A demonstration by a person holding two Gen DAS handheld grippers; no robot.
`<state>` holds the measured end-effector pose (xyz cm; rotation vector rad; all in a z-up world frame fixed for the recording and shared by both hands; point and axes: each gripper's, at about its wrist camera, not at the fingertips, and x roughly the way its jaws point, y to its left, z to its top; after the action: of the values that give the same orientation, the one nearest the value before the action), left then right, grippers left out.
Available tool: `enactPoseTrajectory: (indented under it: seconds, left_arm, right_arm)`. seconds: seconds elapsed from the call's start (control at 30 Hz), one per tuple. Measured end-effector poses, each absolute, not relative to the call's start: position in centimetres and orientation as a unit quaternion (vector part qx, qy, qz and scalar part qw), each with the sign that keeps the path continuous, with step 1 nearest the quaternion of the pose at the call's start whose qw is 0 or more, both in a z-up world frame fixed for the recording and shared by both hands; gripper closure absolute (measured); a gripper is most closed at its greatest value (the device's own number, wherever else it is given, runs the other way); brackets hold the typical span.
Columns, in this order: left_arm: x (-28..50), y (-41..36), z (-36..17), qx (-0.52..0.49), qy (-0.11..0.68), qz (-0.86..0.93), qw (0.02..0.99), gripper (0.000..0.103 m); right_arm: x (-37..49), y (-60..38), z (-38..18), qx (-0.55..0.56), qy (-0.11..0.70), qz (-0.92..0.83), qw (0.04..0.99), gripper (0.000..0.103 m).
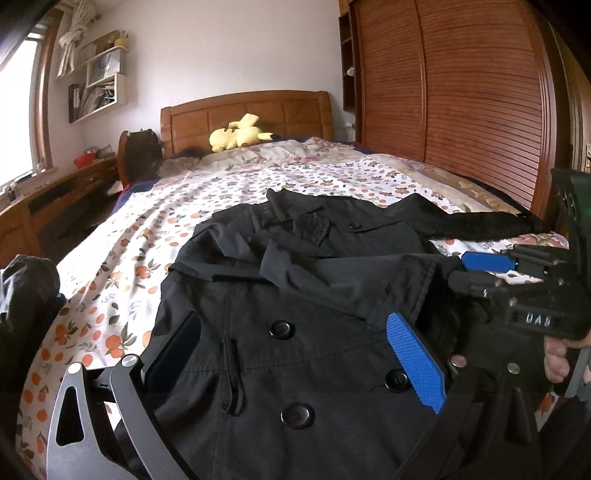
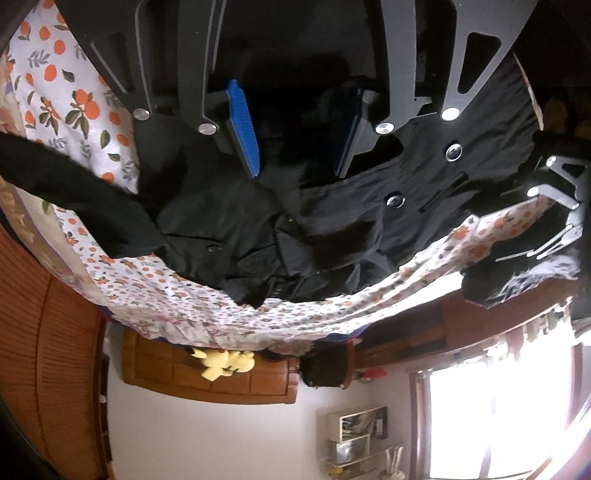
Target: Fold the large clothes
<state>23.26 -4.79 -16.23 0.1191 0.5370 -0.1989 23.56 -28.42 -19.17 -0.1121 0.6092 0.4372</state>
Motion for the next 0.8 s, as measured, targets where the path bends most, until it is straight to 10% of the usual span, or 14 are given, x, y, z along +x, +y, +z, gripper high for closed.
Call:
enactPoseTrajectory:
  seconds: [0.8]
  left_arm:
    - [23.3, -4.6, -16.6, 0.056, 0.266, -0.096, 0.958, 0.002]
  right_arm:
    - [25.2, -25.3, -23.7, -0.102, 0.375, 0.224, 0.894, 0.048]
